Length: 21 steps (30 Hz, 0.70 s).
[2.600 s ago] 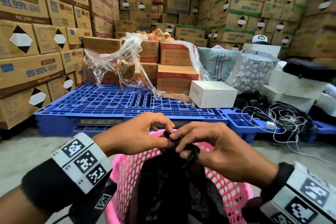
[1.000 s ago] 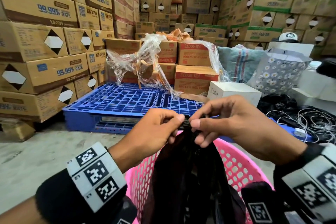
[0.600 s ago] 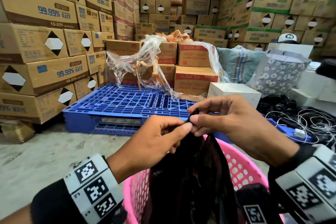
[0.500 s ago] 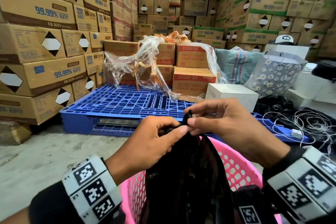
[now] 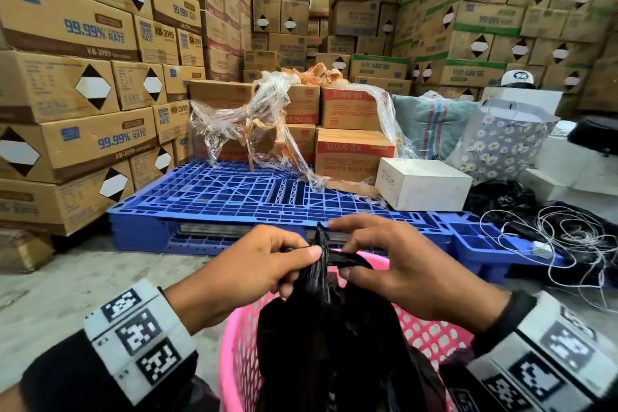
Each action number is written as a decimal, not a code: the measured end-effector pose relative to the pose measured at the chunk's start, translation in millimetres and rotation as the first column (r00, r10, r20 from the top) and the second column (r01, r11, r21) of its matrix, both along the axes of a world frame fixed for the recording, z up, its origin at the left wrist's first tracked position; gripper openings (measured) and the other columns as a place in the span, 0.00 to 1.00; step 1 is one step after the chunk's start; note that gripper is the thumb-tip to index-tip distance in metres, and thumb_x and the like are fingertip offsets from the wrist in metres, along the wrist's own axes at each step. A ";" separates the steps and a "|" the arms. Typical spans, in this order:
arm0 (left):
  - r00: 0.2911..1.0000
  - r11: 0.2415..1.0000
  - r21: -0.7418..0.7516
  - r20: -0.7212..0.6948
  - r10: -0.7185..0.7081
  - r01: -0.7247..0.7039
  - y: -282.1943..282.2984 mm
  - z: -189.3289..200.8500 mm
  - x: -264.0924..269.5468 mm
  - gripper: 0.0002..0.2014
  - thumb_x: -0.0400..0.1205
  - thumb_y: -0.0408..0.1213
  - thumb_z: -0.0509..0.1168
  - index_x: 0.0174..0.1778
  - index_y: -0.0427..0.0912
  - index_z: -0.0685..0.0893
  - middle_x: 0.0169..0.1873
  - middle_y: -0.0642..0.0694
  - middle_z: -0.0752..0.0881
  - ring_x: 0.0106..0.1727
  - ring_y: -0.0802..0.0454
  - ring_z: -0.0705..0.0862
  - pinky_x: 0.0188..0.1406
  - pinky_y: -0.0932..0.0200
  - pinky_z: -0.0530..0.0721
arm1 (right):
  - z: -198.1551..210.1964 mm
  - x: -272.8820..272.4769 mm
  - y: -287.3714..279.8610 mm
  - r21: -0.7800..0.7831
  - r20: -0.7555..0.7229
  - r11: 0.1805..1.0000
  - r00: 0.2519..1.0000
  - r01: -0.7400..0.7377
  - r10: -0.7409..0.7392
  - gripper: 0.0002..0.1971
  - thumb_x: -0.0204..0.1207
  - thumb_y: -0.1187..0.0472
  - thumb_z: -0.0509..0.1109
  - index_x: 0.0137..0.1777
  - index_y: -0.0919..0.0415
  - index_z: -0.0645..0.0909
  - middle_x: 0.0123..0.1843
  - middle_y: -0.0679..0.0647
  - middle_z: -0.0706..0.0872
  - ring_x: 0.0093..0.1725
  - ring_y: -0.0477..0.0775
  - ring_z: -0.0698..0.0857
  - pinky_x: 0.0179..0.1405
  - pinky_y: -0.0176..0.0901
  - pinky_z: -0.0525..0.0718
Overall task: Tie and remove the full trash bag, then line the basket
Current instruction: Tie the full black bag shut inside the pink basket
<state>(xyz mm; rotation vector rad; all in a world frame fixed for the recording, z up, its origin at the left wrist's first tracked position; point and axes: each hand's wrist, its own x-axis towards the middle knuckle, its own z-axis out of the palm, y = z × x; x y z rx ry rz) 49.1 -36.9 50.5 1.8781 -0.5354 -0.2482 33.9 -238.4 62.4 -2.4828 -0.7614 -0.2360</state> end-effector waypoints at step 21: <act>0.941 0.986 0.159 0.337 -0.016 -0.040 -1.6 -7.6 -9.9 0.08 0.73 0.45 0.73 0.47 0.50 0.91 0.38 0.47 0.92 0.36 0.57 0.86 0.37 0.62 0.81 | -1.9 1.7 0.4 0.132 -0.245 0.991 0.967 -0.036 0.068 0.03 0.77 0.63 0.69 0.42 0.59 0.83 0.41 0.55 0.93 0.41 0.56 0.89 0.48 0.57 0.85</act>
